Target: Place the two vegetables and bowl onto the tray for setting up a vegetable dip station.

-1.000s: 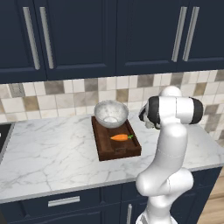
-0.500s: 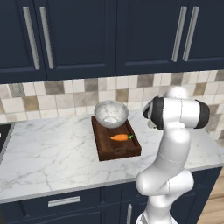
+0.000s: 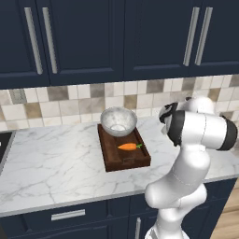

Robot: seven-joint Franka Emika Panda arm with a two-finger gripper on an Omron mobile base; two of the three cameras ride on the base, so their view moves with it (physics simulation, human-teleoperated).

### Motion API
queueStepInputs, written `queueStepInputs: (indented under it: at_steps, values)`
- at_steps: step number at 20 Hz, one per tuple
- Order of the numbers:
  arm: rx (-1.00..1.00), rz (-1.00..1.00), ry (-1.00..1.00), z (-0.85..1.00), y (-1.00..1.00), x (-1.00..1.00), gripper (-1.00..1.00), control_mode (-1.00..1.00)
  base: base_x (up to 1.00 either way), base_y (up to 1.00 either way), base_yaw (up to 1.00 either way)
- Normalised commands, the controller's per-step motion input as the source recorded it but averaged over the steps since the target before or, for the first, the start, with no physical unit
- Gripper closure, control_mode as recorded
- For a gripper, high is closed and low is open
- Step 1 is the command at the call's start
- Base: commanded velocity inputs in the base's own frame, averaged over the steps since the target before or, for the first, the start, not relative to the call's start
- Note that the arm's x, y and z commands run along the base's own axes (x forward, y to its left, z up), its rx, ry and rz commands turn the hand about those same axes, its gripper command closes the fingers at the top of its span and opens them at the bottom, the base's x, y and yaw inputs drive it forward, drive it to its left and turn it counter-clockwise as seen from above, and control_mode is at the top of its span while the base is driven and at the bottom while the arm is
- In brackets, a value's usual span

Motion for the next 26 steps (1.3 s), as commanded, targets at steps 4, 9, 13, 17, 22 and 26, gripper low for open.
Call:
queueStepInputs:
  at_steps: [4,9,13,17,22,26]
  values:
    - [0.0,-0.11,0.0,0.19,0.17,-0.45,1.0,-1.0,0.0,0.0,0.0]
    - [0.01,-0.15,0.0,0.21,0.2,-0.45,1.0,-1.0,0.0,0.0,0.0]
    - [0.02,-0.17,0.0,0.2,0.24,-0.45,1.0,-1.0,0.0,0.0,0.0]
    - [0.01,-0.25,-0.04,0.19,0.27,-0.42,1.0,-1.0,0.0,0.0,0.0]
    - [0.0,-0.13,-0.06,0.23,0.26,-0.37,1.0,-1.0,0.0,0.0,0.0]
    - [0.0,0.08,-0.1,0.26,0.22,-0.35,1.0,-1.0,0.0,0.0,0.0]
